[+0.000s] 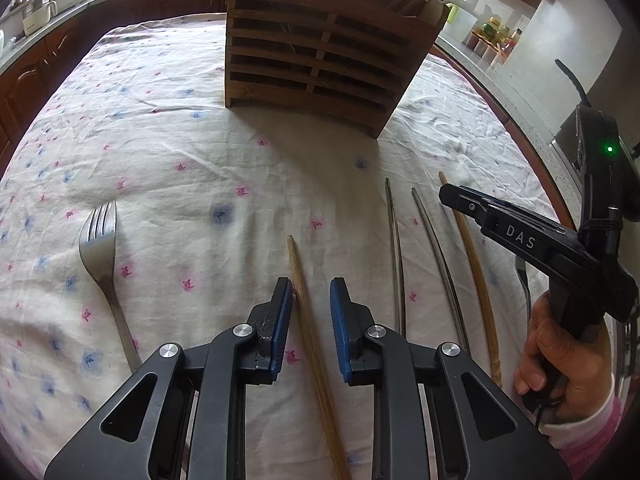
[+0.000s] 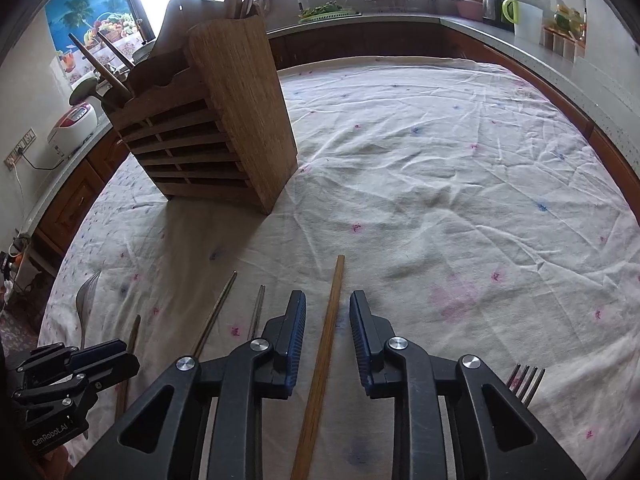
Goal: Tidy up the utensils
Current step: 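Close the left tool on its wooden chopstick while the right tool closes on another, then lift both held wooden chopsticks and carry them over the wooden holder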
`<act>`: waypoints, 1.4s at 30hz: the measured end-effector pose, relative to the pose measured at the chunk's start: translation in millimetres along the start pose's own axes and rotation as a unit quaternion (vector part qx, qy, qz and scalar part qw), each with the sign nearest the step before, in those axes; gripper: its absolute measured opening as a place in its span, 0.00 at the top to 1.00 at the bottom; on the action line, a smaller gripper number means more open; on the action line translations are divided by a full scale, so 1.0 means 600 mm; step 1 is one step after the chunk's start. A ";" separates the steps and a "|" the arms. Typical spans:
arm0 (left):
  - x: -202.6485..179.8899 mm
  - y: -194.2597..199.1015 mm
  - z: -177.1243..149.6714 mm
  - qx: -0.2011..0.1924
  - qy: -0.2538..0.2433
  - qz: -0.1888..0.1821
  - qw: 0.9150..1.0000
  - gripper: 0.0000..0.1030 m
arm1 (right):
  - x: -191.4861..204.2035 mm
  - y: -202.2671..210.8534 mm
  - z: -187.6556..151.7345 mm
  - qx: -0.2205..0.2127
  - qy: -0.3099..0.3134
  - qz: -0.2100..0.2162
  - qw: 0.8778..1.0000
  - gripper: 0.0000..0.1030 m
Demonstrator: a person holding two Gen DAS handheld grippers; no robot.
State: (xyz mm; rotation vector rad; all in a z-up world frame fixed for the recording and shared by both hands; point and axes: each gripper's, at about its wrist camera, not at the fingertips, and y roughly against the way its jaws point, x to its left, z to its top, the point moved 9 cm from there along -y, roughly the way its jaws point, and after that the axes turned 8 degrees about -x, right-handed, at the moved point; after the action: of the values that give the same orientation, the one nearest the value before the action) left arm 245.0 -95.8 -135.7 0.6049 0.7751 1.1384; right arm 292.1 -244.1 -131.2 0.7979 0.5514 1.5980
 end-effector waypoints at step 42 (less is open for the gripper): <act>-0.017 0.043 0.030 -0.024 -0.020 -0.009 0.999 0.96 | 0.008 0.117 -0.038 -0.028 0.004 0.030 0.999 0.95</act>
State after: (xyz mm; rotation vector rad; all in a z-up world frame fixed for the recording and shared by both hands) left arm 242.5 -97.7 -102.9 0.5772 0.7149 1.1223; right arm 228.8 -250.3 -93.5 0.7729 0.4889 1.6653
